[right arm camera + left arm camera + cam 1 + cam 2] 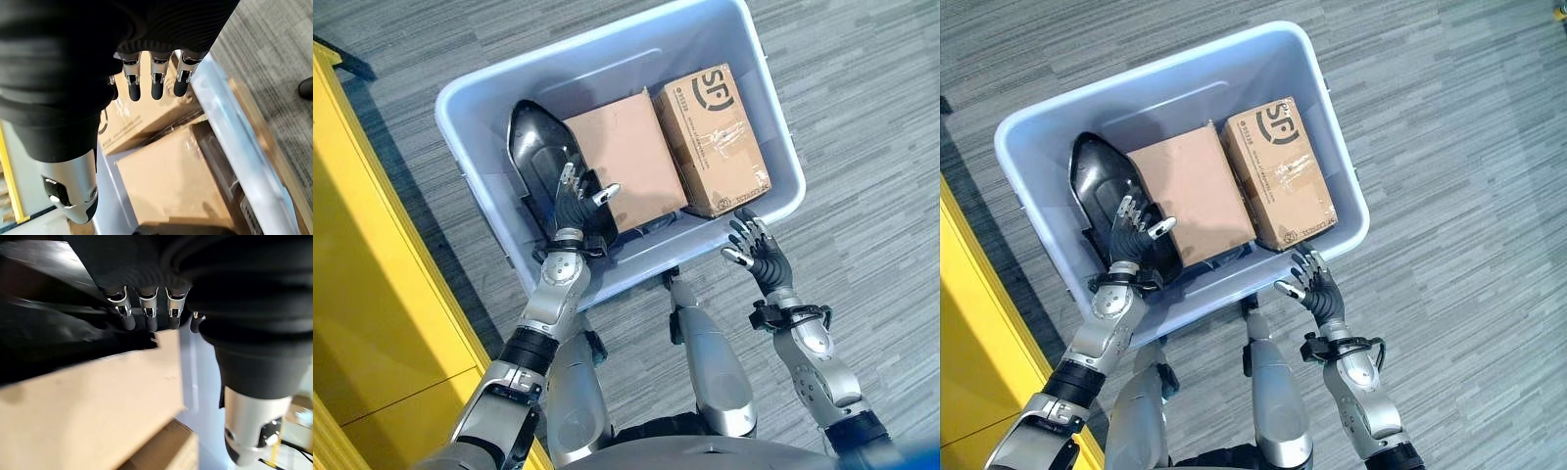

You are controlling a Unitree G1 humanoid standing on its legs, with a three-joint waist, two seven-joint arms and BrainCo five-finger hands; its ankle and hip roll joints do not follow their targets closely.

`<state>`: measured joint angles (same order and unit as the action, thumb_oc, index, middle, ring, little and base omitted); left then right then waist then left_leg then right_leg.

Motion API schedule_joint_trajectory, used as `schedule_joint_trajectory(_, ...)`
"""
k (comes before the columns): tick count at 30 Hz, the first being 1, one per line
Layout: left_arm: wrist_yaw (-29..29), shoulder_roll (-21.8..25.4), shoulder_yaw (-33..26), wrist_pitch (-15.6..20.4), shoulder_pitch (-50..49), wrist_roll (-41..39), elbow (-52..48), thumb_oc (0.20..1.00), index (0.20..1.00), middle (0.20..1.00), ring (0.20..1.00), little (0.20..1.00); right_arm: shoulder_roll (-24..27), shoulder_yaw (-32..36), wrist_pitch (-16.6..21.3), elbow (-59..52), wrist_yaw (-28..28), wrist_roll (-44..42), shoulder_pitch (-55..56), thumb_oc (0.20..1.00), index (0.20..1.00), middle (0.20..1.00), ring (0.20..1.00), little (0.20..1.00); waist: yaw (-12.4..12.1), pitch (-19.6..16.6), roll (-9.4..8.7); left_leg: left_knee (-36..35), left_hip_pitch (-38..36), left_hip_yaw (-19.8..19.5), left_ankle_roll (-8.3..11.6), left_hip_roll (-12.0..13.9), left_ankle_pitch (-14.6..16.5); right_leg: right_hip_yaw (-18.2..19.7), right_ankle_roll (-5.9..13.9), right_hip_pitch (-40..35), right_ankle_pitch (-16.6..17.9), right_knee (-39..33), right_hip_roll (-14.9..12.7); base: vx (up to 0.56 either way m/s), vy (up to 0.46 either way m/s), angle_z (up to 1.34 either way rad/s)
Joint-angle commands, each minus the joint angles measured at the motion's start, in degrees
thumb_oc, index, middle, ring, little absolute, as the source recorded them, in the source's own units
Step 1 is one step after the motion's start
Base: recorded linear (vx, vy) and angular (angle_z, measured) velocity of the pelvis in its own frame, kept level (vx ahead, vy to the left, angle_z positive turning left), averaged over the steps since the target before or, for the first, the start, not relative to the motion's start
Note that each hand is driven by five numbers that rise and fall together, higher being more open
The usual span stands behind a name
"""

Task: Move parts from the plastic box to the shelf.

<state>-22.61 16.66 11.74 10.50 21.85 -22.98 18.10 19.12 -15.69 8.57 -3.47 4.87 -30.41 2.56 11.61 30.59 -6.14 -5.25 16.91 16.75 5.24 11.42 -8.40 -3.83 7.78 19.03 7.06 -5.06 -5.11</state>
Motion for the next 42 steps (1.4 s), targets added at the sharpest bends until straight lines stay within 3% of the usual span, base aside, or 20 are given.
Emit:
schedule_joint_trajectory(1, -4.2, 3.9, -2.7, 3.8, -1.5, 3.9, -0.9, 1.000, 1.000, 1.000, 1.000, 1.000, -0.1, 1.1, 4.6, -4.9, 0.3, -2.7, 2.5, 1.000, 1.000, 1.000, 1.000, 1.000, -2.6, -2.4, -2.16, 1.3, -3.9, -0.2, 4.27, 4.3, 0.3, -2.6, 4.44, 3.4, 1.4, 4.2, -4.9, -0.03, -0.034, -0.01)
schedule_joint_trajectory(10, -10.2, 5.4, -3.8, 3.7, 4.0, 6.1, 9.9, 1.000, 1.000, 1.000, 1.000, 1.000, 1.0, 0.1, 6.8, -5.6, 0.5, -4.5, 4.4, 1.000, 1.000, 1.000, 1.000, 1.000, -0.9, -1.1, -3.94, 2.0, -1.6, -0.8, 4.64, 4.4, 0.2, -2.0, 3.88, 5.1, 2.2, 3.3, -4.3, 0.00, -0.003, -0.01)
schedule_joint_trajectory(23, -8.0, 4.5, 1.8, 1.2, 14.2, 5.2, 24.1, 1.000, 1.000, 1.000, 1.000, 1.000, 1.7, -1.9, 7.2, -5.7, 0.5, -5.3, 4.9, 1.000, 1.000, 1.000, 1.000, 1.000, 1.4, -0.8, -5.61, 1.7, 0.7, -0.7, 4.83, 4.6, -0.2, -1.2, 3.70, 7.8, 2.7, 3.0, -3.5, 0.00, -0.004, 0.02)
schedule_joint_trajectory(36, -4.9, 2.0, 5.9, 0.9, 15.2, 5.2, 22.1, 1.000, 1.000, 1.000, 1.000, 1.000, 1.8, -1.8, 6.8, -6.3, 0.1, -4.6, 5.1, 1.000, 1.000, 1.000, 1.000, 1.000, 2.0, -0.8, -5.18, 0.8, -0.2, -0.3, 4.83, 4.5, -0.3, -0.6, 3.60, 7.8, 2.6, 2.8, -3.3, 0.00, 0.000, 0.00)
schedule_joint_trajectory(42, -3.9, 2.1, 5.2, 1.7, 13.7, 3.1, 20.8, 1.000, 1.000, 1.000, 1.000, 1.000, 1.7, -1.4, 6.6, -6.0, 0.0, -4.3, 5.1, 1.000, 1.000, 1.000, 1.000, 1.000, 1.7, -1.0, -4.32, 0.7, -0.9, -0.2, 4.72, 4.1, 0.0, -0.2, 3.51, 7.4, 2.3, 2.8, -3.3, 0.00, 0.000, 0.00)
